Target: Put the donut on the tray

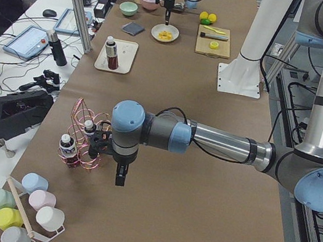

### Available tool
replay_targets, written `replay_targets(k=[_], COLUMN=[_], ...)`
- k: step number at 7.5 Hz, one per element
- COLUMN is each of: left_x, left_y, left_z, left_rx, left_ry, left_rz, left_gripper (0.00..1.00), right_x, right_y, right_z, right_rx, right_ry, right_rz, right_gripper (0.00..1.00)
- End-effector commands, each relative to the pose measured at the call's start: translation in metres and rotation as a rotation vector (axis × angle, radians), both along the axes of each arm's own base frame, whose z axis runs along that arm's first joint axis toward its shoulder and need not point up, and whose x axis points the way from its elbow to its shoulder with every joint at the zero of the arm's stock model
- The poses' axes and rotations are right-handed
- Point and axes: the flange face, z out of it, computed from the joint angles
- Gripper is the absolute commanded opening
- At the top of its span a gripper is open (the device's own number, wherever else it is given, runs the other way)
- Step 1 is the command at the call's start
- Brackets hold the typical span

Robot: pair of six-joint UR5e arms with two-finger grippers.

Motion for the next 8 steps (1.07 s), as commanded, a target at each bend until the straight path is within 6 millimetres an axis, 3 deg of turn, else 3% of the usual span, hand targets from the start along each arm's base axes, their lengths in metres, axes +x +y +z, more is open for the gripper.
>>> replay_targets(k=[1,3,5,6,8], left_x=[0.000,0.000,0.001,0.002,0.005], left_y=[-0.001,-0.004,-0.005,-0.006,-0.008], left_z=[-0.002,-0.004,-0.004,-0.006,-0.007], left_rx=[0.004,0.006,0.006,0.009,0.010], left_ry=[0.000,-0.002,-0.005,-0.005,-0.005], left_rz=[0.001,-0.001,0.000,0.002,0.007], left_gripper=[0.98,0.98,0.98,0.98,0.98], right_x=[0.015,0.039,0.029,0.020,-0.021], right_y=[0.000,0.001,-0.024,-0.053,-0.126], right_z=[-0.046,-0.087,-0.133,-0.156,-0.202], right_rx=[-0.008,0.031,0.084,0.081,0.009], right_ry=[-0.088,-0.165,-0.195,-0.195,-0.135], right_rz=[0.010,0.002,0.009,0.019,0.028], right_gripper=[0.00,0.00,0.00,0.00,0.00])
